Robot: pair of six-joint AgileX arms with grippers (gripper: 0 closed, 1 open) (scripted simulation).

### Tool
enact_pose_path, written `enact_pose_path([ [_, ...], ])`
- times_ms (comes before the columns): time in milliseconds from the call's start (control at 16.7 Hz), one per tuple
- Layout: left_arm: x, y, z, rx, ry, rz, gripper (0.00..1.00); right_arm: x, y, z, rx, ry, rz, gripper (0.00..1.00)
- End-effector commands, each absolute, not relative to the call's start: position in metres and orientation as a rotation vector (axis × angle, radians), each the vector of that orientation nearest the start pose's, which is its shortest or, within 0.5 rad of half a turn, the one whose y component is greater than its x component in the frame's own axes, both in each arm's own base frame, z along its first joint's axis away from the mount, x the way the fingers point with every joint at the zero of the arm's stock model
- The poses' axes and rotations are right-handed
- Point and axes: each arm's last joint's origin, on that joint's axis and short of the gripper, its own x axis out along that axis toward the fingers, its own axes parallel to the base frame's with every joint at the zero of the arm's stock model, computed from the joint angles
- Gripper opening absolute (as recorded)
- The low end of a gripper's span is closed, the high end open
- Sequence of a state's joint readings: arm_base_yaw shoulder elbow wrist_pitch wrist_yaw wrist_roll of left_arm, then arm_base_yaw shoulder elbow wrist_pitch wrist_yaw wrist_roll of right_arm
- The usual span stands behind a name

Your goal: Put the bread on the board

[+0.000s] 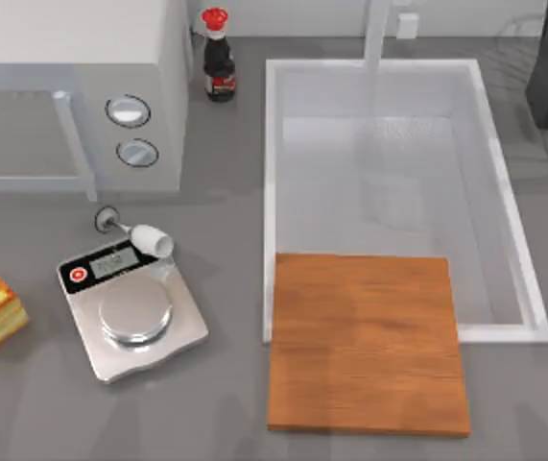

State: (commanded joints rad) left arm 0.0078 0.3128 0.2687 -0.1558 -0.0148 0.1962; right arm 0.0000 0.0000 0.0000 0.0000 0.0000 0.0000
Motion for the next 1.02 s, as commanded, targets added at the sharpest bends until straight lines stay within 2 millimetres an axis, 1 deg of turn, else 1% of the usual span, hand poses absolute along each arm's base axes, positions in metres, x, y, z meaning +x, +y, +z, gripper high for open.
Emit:
enact_pose_path([
  [120, 0.133, 0.001, 0.219, 0.274, 0.36, -0.027, 1.0, 0.106, -0.001, 0.16, 0.0, 0.0, 0.0, 1.0],
  [240, 0.152, 0.001, 0.224, 0.354, 0.541, -0.077, 1.0, 0.106, -0.001, 0.16, 0.0, 0.0, 0.0, 1.0],
  [480, 0.2, 0.002, 0.225, 0.492, 0.899, -0.224, 1.0, 0.106, -0.001, 0.16, 0.0, 0.0, 0.0, 1.0],
  [600, 0.225, 0.003, 0.221, 0.541, 1.055, -0.308, 1.0, 0.106, -0.001, 0.16, 0.0, 0.0, 0.0, 1.0],
  [780, 0.261, 0.006, 0.209, 0.587, 1.248, -0.43, 1.0, 0.106, -0.001, 0.16, 0.0, 0.0, 0.0, 1.0],
  [900, 0.282, 0.008, 0.199, 0.603, 1.346, -0.501, 1.0, 0.106, -0.001, 0.16, 0.0, 0.0, 0.0, 1.0],
  [1020, 0.298, 0.01, 0.189, 0.611, 1.419, -0.561, 1.0, 0.106, -0.001, 0.16, 0.0, 0.0, 0.0, 1.0],
])
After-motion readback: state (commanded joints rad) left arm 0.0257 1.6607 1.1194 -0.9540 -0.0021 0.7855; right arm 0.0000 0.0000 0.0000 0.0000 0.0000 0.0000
